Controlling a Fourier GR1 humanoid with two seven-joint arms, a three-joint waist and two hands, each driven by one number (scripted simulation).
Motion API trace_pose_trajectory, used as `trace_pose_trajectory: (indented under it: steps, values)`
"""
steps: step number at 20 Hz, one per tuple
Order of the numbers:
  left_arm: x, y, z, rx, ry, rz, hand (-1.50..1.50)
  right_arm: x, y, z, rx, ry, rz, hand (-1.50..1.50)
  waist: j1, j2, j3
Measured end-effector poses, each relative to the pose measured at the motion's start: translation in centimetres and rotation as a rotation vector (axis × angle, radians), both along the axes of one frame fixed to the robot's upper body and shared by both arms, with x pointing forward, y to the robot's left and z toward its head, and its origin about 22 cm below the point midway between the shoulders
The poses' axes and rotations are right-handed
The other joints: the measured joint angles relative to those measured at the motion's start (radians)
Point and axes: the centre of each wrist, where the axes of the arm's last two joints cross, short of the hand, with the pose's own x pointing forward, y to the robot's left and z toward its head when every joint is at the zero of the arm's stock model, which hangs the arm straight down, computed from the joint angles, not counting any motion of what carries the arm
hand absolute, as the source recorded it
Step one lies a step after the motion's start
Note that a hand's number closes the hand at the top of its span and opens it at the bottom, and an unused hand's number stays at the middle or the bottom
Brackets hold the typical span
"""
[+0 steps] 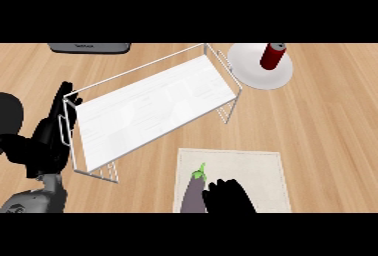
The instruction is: Pick the lemon from the placemat and place it in the tiered shelf
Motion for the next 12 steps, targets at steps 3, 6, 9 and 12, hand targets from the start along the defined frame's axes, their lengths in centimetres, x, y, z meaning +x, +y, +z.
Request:
trace_pose_trajectory:
  steps: [3,6,9,12]
  values:
    - [0.0,-0.1,-0.1,0.000,0.000,0.007,0.00,-2.4,2.8,0.8,0.104,0.056,0.019,1.50,0.000,0.006,0.011]
    - [-0.1,0.4,0.1,0.006,0.002,0.010,0.00,-2.9,3.3,0.7,0.154,0.089,0.007,1.50,-0.001,0.007,0.016]
    - [-0.2,0.4,-0.1,0.002,0.006,0.012,0.00,-3.1,3.5,0.7,0.260,0.091,-0.023,1.50,-0.005,0.007,0.019]
    - [-0.3,0.5,-0.3,0.005,0.010,0.018,0.00,-3.2,3.7,0.9,0.363,0.052,-0.057,1.50,-0.012,0.003,0.020]
